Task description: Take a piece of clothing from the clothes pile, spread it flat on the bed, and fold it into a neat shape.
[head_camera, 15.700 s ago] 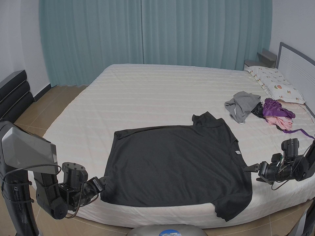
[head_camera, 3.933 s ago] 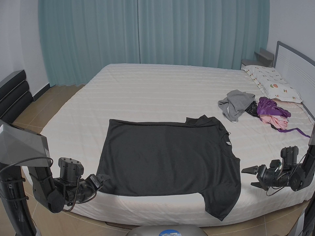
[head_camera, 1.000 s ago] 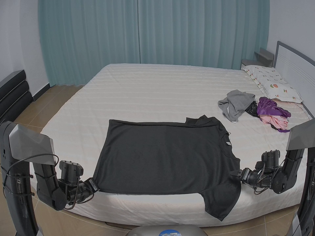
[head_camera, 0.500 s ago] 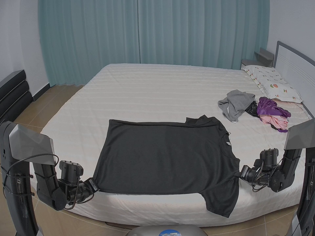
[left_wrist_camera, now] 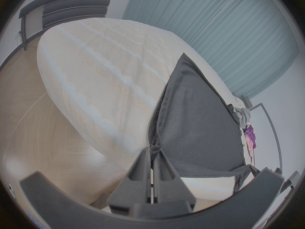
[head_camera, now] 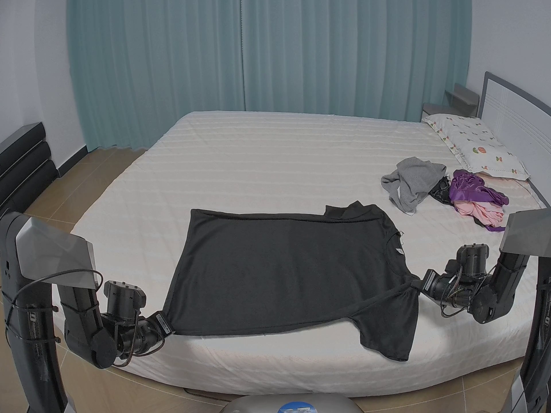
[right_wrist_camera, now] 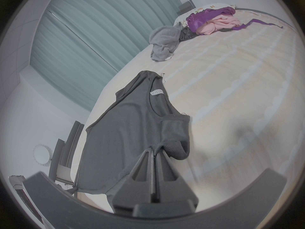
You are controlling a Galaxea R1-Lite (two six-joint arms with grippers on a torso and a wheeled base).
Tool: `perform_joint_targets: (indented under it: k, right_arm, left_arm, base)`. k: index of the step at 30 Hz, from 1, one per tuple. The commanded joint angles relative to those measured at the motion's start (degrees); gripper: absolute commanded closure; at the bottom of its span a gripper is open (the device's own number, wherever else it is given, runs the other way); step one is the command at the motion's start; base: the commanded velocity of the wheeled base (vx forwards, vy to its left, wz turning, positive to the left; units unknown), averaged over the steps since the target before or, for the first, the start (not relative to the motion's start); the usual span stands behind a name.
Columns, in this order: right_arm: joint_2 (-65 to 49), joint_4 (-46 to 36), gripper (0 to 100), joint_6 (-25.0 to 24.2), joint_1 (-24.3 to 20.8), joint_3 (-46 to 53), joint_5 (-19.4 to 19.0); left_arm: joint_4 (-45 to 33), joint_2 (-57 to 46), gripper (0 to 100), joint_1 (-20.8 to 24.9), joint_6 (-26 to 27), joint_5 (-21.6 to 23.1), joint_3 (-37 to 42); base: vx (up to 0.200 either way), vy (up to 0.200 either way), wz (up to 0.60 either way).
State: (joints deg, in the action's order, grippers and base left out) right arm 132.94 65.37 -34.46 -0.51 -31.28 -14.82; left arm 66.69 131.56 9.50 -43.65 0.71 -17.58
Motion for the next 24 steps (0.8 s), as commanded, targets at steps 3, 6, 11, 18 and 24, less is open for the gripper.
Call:
perform_joint_targets:
  k: [3, 6, 11, 18, 24]
  right_arm:
    - [1.6, -1.1, 0, 0.4, -0.4, -1.8, -0.1]
    - [1.5, -1.7, 0, 0.9, -0.3, -1.8, -0.5]
    - [-0.6, -1.4, 0, 0.9, 0.9, -1.0, -0.6]
    - [-6.0, -1.1, 0, 1.1, 1.4, 7.6, -6.7]
    - [-4.9, 1.3, 0, 5.6, 0.7, 14.5, -8.2]
  left_arm:
    - [0.0, 0.0, 100, 0.0, 0.0, 0.0, 0.1]
    - [0.0, 0.0, 100, 0.0, 0.0, 0.0, 0.1]
    - [0.0, 0.0, 100, 0.0, 0.0, 0.0, 0.3]
    - [0.0, 0.0, 100, -0.1, -0.1, 0.1, 0.3]
    - [0.0, 0.0, 100, 0.0, -0.1, 0.0, 0.3]
  base:
    - [0.0, 0.0, 0.0]
    - [0.0, 0.0, 0.0]
    - [0.0, 0.0, 0.0]
    - [0.0, 0.0, 0.0]
    - [0.0, 0.0, 0.0]
